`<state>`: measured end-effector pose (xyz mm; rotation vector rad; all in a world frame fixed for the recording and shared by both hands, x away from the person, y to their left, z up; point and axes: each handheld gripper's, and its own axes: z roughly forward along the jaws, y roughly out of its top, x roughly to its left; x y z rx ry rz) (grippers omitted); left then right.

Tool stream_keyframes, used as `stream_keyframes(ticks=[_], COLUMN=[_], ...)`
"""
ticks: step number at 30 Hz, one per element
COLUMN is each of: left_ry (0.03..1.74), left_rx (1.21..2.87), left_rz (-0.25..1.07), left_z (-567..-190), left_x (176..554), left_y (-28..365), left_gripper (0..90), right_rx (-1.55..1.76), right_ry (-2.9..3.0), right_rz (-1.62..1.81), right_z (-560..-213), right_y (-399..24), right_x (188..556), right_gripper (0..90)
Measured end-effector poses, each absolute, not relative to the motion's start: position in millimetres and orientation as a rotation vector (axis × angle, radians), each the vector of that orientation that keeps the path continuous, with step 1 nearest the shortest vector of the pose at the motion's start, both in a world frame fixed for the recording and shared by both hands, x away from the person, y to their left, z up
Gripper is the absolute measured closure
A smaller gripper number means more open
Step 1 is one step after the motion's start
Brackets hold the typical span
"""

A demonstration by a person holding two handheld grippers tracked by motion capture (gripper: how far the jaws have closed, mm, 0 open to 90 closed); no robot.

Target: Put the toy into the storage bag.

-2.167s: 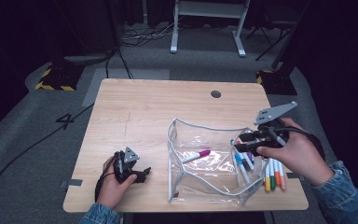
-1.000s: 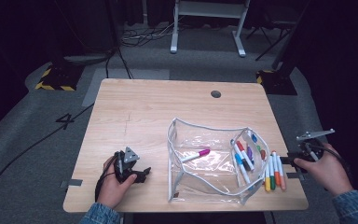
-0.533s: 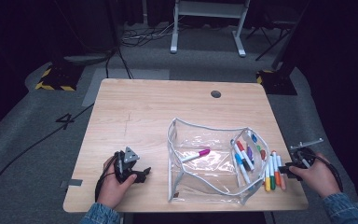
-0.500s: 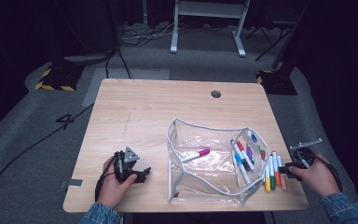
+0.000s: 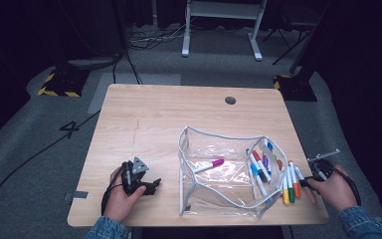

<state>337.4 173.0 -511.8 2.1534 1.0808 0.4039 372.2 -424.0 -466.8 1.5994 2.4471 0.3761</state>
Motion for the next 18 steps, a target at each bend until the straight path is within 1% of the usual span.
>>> stream_keyframes(ticks=[3, 9, 16, 18], left_ry=[1.081, 1.081, 1.08, 1.081], left_rx=[2.153, 2.154, 2.153, 2.154], left_rz=[0.403, 0.404, 0.404, 0.404], left_z=[-511.7, -511.7, -511.8, -511.7], left_x=[337.4, 337.4, 337.5, 337.4], left_y=[173.0, 173.0, 173.0, 173.0], left_gripper=[15.1, 15.1, 15.1, 15.1], right_rx=[1.602, 1.669, 1.647, 1.62], right_ry=[2.428, 2.406, 2.399, 2.41], right_rz=[0.357, 0.43, 0.481, 0.531], right_z=[-466.3, -459.4, -442.4, -428.4], right_y=[-425.0, -427.7, -426.8, -424.2], right_x=[371.9, 370.8, 368.5, 366.4], right_gripper=[76.8, 76.9, 76.9, 76.9])
